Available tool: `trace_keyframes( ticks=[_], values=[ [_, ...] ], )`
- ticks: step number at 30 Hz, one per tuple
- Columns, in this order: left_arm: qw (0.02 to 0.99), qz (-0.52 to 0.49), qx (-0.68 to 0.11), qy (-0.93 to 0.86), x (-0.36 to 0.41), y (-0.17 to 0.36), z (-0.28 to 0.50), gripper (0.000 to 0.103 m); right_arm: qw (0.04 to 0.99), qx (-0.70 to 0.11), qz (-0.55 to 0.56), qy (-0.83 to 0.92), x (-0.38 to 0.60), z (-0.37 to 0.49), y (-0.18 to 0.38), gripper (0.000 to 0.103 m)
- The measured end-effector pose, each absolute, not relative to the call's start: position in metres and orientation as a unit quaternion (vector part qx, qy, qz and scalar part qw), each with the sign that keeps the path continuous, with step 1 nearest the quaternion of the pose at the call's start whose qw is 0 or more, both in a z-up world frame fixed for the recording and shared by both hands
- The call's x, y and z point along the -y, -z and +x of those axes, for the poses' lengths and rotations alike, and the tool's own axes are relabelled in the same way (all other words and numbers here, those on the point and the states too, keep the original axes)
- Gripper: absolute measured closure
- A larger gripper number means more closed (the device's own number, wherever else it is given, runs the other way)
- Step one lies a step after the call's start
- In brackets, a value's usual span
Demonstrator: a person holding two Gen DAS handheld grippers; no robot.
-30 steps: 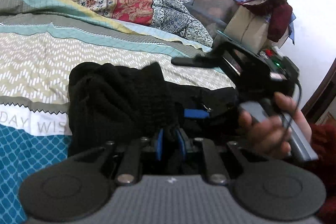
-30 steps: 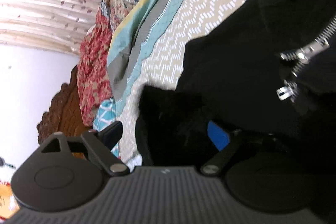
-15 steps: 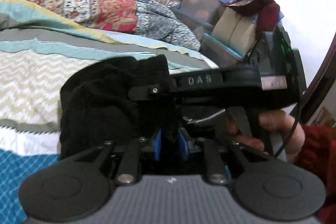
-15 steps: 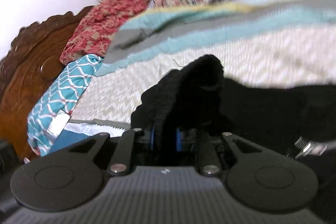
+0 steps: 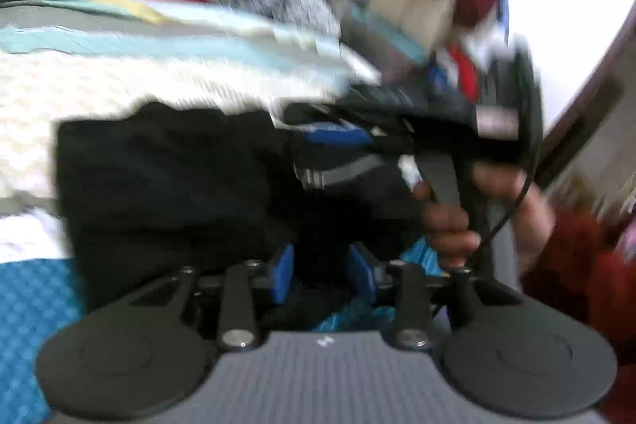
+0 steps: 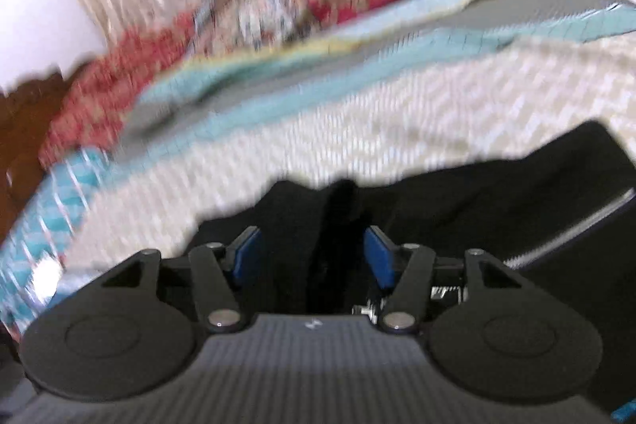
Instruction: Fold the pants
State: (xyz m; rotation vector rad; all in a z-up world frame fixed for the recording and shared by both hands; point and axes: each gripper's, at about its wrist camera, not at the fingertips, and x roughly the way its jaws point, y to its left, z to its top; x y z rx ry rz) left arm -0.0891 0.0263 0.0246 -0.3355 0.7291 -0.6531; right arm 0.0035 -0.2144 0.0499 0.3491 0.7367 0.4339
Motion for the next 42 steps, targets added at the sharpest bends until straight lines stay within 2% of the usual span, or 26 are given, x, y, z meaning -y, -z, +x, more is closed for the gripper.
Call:
trace_keyframes(
  ticks=[2, 4, 8, 14, 15, 16, 18, 20, 21, 22, 23, 28, 34, 35, 36, 37, 40, 42],
  values=[
    [0.884, -0.195, -0.318, 0.280, -0.060, -0.038, -0.094, 0.067, 0.899, -0.335, 0.192, -0.207, 0.225, -0.002, -0.056, 0.044],
    [0.893, -0.231, -0.304, 0.237, -0.088, -0.041, -0.091, 0.068, 0.889, -0.335, 0.206, -0.234, 0.219, 0.000, -0.059, 0.056],
    [0.885, -0.294, -0.316, 0.173, -0.114, -0.031, -0.065, 0.071, 0.856, -0.370, 0.180, -0.313, 0.183, -0.002, -0.052, 0.062],
    [0.878, -0.228, -0.374, 0.191, -0.073, -0.001, -0.048, 0.074, 0.823, -0.438, 0.088, -0.352, 0.146, -0.012, -0.020, 0.064],
    [0.870, -0.213, -0.402, 0.191, -0.064, 0.011, -0.045, 0.074, 0.825, -0.450, 0.051, -0.337, 0.142, -0.010, -0.011, 0.071],
    [0.862, -0.202, -0.426, 0.187, -0.058, 0.022, -0.045, 0.077, 0.830, -0.454, 0.018, -0.323, 0.143, -0.009, -0.001, 0.084],
    [0.861, -0.202, -0.429, 0.182, -0.055, 0.032, -0.048, 0.079, 0.827, -0.458, 0.041, -0.325, 0.155, -0.006, 0.007, 0.086],
    [0.855, -0.233, -0.424, 0.188, -0.065, 0.025, -0.048, 0.079, 0.837, -0.436, 0.051, -0.327, 0.162, -0.011, -0.005, 0.081],
    [0.851, -0.247, -0.423, 0.188, -0.070, 0.023, -0.047, 0.079, 0.850, -0.408, 0.035, -0.331, 0.162, -0.019, -0.014, 0.069],
    [0.849, -0.257, -0.422, 0.188, -0.077, 0.022, -0.044, 0.080, 0.862, -0.381, 0.012, -0.334, 0.161, -0.028, -0.022, 0.050],
    [0.846, -0.265, -0.423, 0.188, -0.081, 0.023, -0.043, 0.080, 0.869, -0.356, -0.015, -0.342, 0.160, -0.037, -0.028, 0.045],
    [0.844, -0.261, -0.429, 0.187, -0.080, 0.027, -0.042, 0.082, 0.854, -0.292, -0.166, -0.398, 0.146, -0.068, -0.027, 0.039],
    [0.844, -0.259, -0.433, 0.183, -0.077, 0.022, -0.039, 0.081, 0.826, -0.298, -0.237, -0.415, 0.134, -0.060, -0.004, 0.036],
    [0.843, -0.259, -0.433, 0.184, -0.077, 0.021, -0.039, 0.081, 0.824, -0.297, -0.246, -0.414, 0.135, -0.058, -0.003, 0.038],
    [0.843, -0.259, -0.433, 0.185, -0.076, 0.021, -0.039, 0.081, 0.821, -0.300, -0.259, -0.411, 0.136, -0.057, 0.000, 0.045],
    [0.843, -0.259, -0.434, 0.186, -0.074, 0.021, -0.039, 0.081, 0.817, -0.304, -0.273, -0.407, 0.135, -0.052, 0.004, 0.063],
    [0.844, -0.253, -0.432, 0.191, -0.065, 0.020, -0.039, 0.081, 0.819, -0.307, -0.282, -0.394, 0.136, -0.055, -0.004, 0.080],
    [0.846, -0.252, -0.428, 0.197, -0.061, 0.017, -0.042, 0.081, 0.830, -0.277, -0.306, -0.376, 0.134, -0.059, -0.012, 0.083]
  ],
)
